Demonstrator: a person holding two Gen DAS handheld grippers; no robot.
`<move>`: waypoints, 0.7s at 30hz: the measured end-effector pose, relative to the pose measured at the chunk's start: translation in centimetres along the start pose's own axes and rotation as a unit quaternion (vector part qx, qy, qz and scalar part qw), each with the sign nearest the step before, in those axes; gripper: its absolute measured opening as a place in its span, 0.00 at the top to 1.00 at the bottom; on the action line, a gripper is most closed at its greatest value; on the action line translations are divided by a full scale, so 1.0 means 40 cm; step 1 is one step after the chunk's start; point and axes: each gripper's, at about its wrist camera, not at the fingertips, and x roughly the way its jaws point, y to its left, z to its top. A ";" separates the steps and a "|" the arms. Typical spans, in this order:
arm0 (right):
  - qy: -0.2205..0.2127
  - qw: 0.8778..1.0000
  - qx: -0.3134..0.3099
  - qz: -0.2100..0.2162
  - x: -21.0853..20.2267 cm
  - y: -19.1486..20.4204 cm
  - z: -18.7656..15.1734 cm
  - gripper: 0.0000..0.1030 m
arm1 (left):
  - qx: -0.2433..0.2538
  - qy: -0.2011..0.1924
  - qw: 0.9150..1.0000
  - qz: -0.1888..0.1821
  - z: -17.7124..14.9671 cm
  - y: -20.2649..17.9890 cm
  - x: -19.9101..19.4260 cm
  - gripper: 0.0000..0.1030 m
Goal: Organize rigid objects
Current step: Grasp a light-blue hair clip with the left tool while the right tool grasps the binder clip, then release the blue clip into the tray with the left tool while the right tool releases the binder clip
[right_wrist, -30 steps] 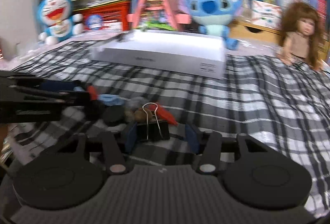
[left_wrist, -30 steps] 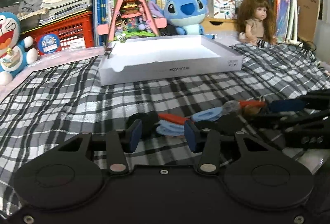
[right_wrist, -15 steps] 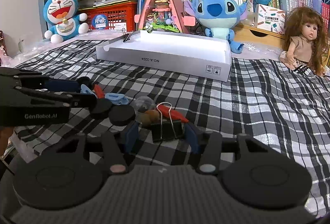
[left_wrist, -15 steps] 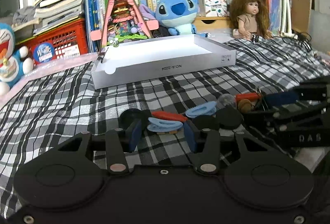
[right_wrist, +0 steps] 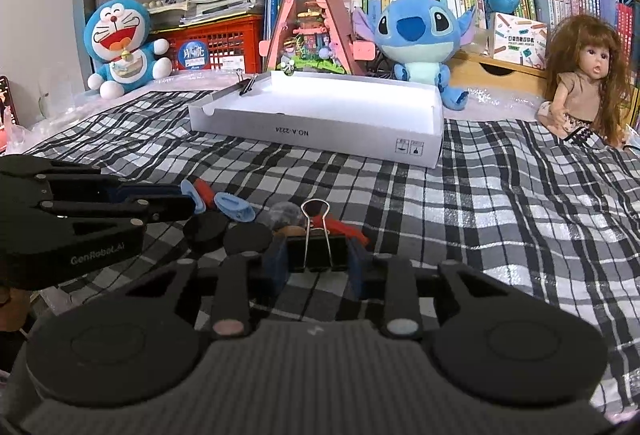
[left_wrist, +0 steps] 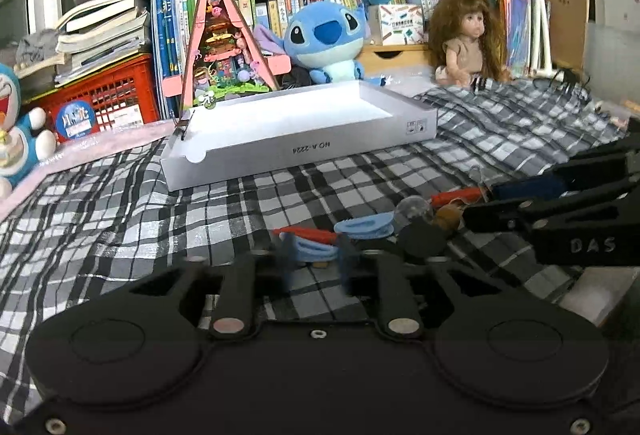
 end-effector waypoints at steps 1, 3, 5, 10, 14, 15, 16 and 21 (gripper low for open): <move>0.000 1.000 0.000 0.000 0.000 0.001 0.000 0.65 | 0.003 0.003 1.000 0.008 -0.002 -0.002 0.004 0.58; 0.001 1.000 0.001 -0.002 0.000 -0.001 -0.002 0.65 | 0.008 0.006 1.000 0.012 -0.007 0.001 0.012 0.53; 0.004 1.000 0.005 -0.001 0.001 -0.004 -0.006 0.64 | 0.008 0.009 1.000 0.007 -0.012 0.008 0.022 0.52; 0.008 1.000 0.007 -0.001 0.008 -0.006 -0.012 0.64 | 0.019 0.007 1.000 -0.004 -0.004 0.015 0.040 0.52; 0.009 1.000 0.006 -0.001 0.014 -0.004 -0.015 0.64 | 0.008 0.011 1.000 -0.026 0.000 0.019 0.049 0.65; 0.010 1.000 0.006 -0.001 0.015 -0.003 -0.015 0.65 | 0.005 0.013 1.000 -0.024 0.001 0.017 0.046 0.65; 0.010 1.000 0.008 -0.001 0.015 -0.004 -0.015 0.65 | 0.003 0.015 1.000 -0.021 0.004 0.016 0.039 0.66; 0.000 1.000 0.017 -0.001 -0.001 -0.016 0.003 0.65 | 0.005 0.005 1.000 -0.022 0.033 0.018 -0.005 0.66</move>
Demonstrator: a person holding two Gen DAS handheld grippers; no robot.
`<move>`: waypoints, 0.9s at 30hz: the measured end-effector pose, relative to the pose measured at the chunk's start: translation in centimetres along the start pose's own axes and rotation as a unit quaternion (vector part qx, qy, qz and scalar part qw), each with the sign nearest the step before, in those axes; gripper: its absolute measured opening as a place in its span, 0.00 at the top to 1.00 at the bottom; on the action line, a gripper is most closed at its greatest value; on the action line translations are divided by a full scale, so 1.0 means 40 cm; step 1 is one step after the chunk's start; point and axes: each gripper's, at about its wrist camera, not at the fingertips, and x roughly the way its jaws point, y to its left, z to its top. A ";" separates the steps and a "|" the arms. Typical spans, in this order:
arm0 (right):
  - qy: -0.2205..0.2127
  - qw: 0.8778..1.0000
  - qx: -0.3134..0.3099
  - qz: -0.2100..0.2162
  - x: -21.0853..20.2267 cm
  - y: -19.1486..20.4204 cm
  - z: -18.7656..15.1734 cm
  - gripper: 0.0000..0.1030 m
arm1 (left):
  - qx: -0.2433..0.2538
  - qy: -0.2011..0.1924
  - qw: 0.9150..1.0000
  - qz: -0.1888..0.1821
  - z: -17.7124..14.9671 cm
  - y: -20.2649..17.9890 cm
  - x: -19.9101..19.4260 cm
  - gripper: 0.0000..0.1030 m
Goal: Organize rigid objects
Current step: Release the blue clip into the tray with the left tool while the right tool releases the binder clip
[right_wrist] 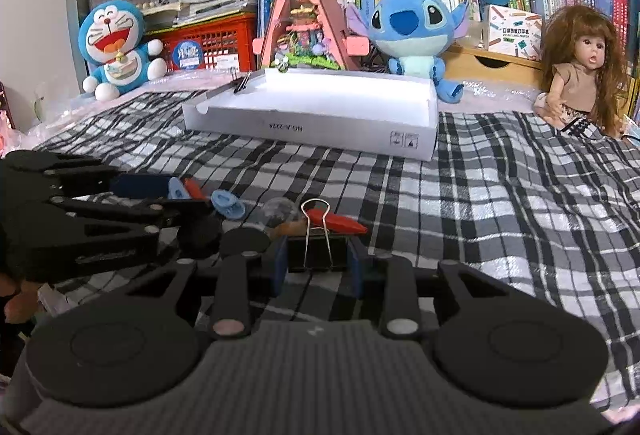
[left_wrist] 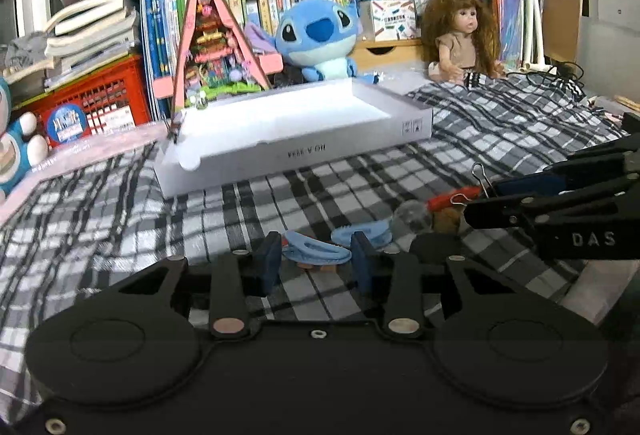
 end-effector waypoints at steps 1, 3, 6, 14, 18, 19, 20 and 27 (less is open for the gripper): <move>-0.001 1.000 0.004 0.001 -0.002 -0.004 0.007 0.65 | -0.002 0.000 1.000 -0.001 0.012 0.004 -0.007 0.66; -0.003 1.000 0.014 0.001 -0.004 -0.014 0.024 0.65 | -0.011 0.007 1.000 -0.005 0.037 0.014 -0.012 0.66; -0.007 1.000 0.029 0.000 -0.004 -0.029 0.051 0.65 | -0.032 0.020 0.999 -0.007 0.077 0.043 -0.005 0.66; -0.014 0.999 0.038 -0.011 0.019 -0.053 0.135 0.65 | -0.057 0.011 0.998 0.010 0.166 0.109 0.031 0.66; -0.005 0.998 0.061 -0.010 0.050 -0.075 0.174 0.65 | -0.070 0.014 0.997 0.016 0.208 0.134 0.069 0.66; -0.004 0.998 0.065 -0.010 0.058 -0.079 0.182 0.65 | -0.075 0.017 0.997 0.016 0.217 0.140 0.081 0.66; -0.003 0.998 0.068 -0.009 0.066 -0.084 0.190 0.65 | -0.080 0.020 0.996 0.016 0.226 0.146 0.092 0.66; 0.009 0.996 0.089 -0.001 0.122 -0.107 0.253 0.65 | -0.119 0.037 0.992 0.012 0.272 0.197 0.186 0.66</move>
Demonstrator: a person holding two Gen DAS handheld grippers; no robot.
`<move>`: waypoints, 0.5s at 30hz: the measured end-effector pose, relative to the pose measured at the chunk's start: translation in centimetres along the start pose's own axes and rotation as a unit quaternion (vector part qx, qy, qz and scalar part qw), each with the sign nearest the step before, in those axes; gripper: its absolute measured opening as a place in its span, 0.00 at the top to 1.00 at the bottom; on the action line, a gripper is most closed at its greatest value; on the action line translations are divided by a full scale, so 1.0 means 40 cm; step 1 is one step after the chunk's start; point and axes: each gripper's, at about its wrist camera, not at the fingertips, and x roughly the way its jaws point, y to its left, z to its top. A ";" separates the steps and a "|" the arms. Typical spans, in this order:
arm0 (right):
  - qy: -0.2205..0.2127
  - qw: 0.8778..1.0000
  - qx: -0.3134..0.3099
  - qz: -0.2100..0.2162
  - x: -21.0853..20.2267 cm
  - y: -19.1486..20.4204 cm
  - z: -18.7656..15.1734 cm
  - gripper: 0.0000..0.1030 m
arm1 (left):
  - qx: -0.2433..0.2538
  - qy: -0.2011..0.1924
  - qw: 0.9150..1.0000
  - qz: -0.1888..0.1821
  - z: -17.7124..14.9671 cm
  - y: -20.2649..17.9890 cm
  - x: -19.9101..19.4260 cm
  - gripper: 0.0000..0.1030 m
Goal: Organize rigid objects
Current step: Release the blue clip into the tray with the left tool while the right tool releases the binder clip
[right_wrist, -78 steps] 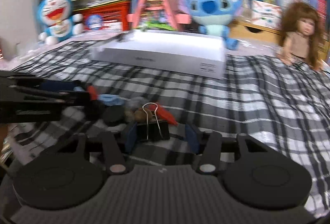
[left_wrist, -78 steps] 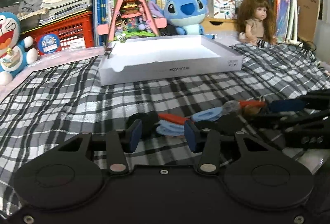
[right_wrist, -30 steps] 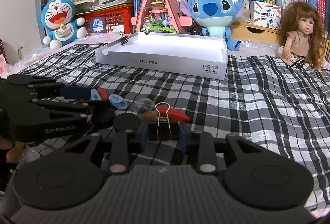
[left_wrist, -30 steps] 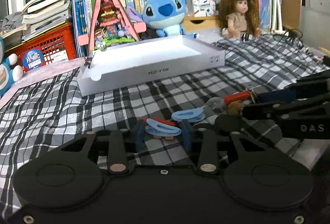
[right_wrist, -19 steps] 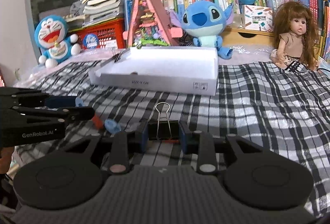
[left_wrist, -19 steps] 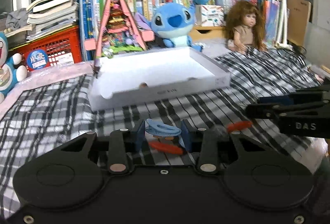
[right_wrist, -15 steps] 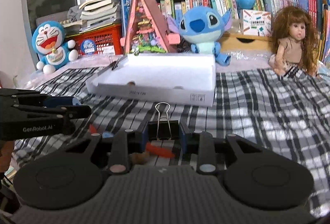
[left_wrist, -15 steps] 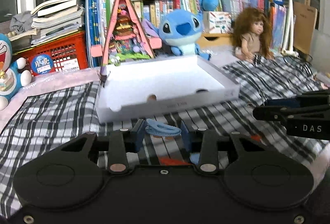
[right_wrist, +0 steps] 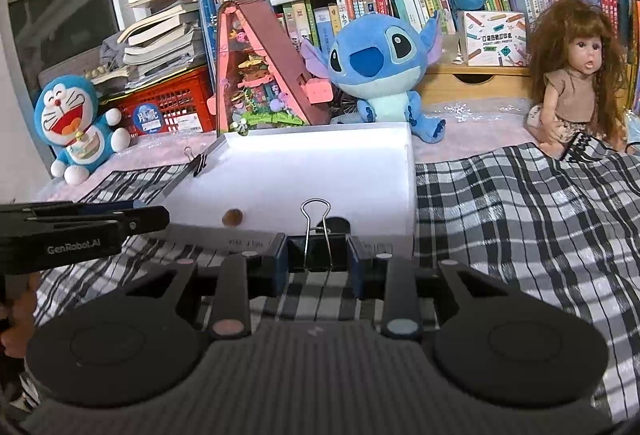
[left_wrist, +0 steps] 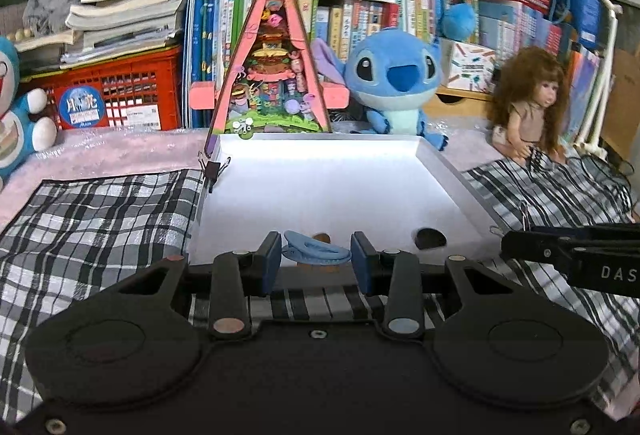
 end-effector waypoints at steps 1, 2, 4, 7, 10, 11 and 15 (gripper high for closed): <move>0.003 1.000 0.004 0.002 0.010 -0.001 0.009 0.65 | -0.003 0.007 1.000 -0.003 0.009 0.005 0.015 0.66; 0.007 1.000 0.007 0.003 0.021 -0.001 0.020 0.65 | -0.008 0.012 1.000 -0.003 0.013 0.009 0.026 0.66; 0.015 1.000 0.013 0.003 0.042 -0.002 0.037 0.65 | -0.015 0.025 1.000 -0.001 0.028 0.017 0.057 0.66; 0.030 0.999 0.026 0.004 0.081 -0.004 0.067 0.65 | -0.028 0.034 0.999 -0.002 0.041 0.028 0.097 0.66; 0.044 0.998 0.033 0.003 0.123 -0.006 0.096 0.65 | -0.039 0.050 0.998 -0.004 0.054 0.035 0.141 0.66; 0.051 0.998 0.038 0.003 0.139 -0.009 0.105 0.65 | -0.042 0.058 0.997 -0.005 0.059 0.037 0.159 0.66; 0.076 0.995 0.060 0.000 0.198 -0.018 0.128 0.65 | -0.047 0.070 0.996 -0.003 0.071 0.035 0.208 0.66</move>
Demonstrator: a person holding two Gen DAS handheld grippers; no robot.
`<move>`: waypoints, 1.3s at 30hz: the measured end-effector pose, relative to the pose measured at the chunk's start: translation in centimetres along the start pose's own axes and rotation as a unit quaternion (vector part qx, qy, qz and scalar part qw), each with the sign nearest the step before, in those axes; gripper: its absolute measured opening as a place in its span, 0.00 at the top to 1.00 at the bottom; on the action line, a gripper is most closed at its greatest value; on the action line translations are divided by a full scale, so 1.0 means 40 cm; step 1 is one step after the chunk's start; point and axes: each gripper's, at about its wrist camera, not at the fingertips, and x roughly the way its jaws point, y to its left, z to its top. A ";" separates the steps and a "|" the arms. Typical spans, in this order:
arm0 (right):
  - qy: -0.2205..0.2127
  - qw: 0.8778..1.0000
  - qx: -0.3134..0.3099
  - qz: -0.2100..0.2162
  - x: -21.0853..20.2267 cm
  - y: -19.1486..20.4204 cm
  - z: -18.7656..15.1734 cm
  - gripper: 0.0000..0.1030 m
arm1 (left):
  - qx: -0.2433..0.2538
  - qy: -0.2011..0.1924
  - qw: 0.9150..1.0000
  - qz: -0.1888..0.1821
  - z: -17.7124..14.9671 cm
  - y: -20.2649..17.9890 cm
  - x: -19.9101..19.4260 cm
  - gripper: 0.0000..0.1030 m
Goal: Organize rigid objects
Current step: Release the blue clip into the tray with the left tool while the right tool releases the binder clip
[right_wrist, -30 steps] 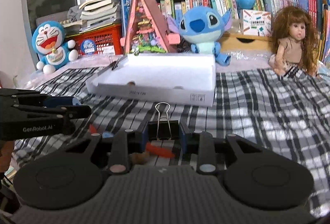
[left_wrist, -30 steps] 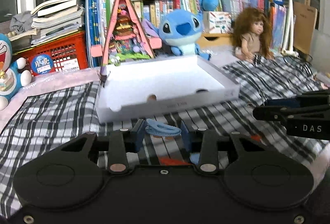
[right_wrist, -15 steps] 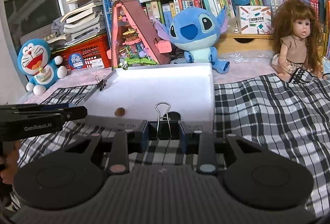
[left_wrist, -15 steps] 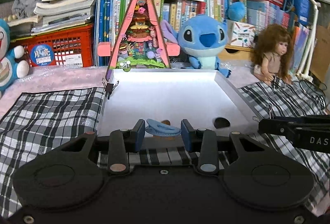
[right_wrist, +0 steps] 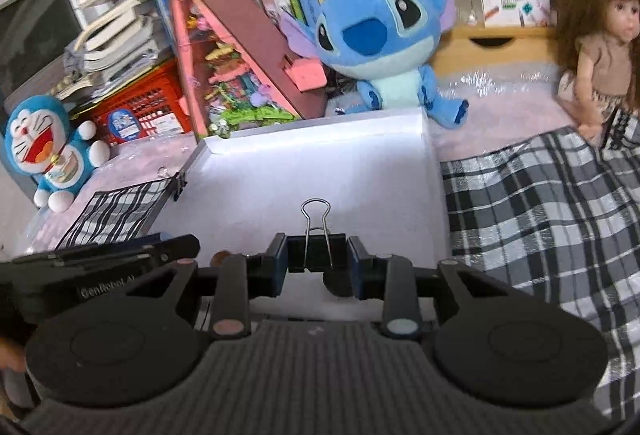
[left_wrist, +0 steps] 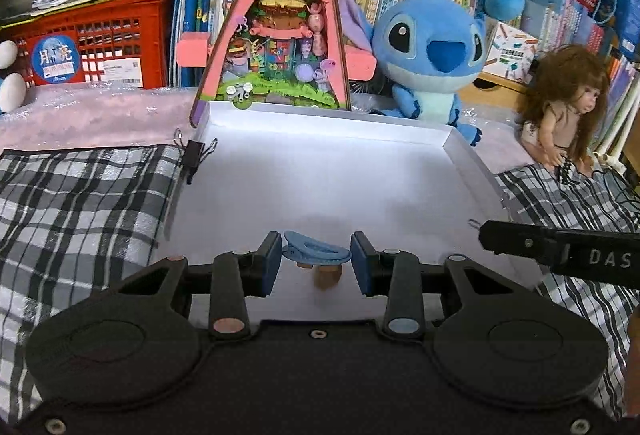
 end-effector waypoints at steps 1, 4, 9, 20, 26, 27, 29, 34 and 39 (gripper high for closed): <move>0.003 1.000 0.003 -0.002 0.012 0.000 0.004 0.65 | 0.002 0.000 1.000 0.000 0.003 -0.003 0.010 0.66; 0.012 1.000 0.003 -0.012 0.044 0.004 0.009 0.65 | 0.007 0.002 1.000 0.006 0.009 -0.009 0.033 0.66; 0.021 0.999 -0.002 -0.033 0.092 0.007 0.004 0.65 | 0.010 0.005 1.000 0.023 0.008 -0.012 0.068 0.65; 0.019 0.997 -0.013 -0.067 0.146 0.003 0.000 0.65 | 0.022 0.008 0.998 0.051 -0.008 -0.012 0.110 0.65; 0.021 0.997 -0.019 -0.071 0.159 0.003 -0.010 0.65 | 0.035 0.004 0.998 0.058 -0.017 -0.020 0.118 0.65; 0.020 0.997 -0.022 -0.072 0.159 0.005 -0.011 0.65 | 0.037 0.003 0.998 0.059 -0.018 -0.021 0.118 0.65; 0.019 0.997 -0.026 -0.073 0.160 0.007 -0.012 0.65 | 0.038 0.002 0.998 0.059 -0.020 -0.023 0.118 0.65; 0.017 0.997 -0.027 -0.070 0.158 0.006 -0.014 0.63 | 0.037 -0.005 0.997 0.062 -0.024 -0.024 0.108 0.64; 0.003 0.998 -0.027 -0.061 0.129 -0.001 -0.013 0.52 | 0.048 -0.031 0.996 0.066 -0.027 -0.033 0.057 0.44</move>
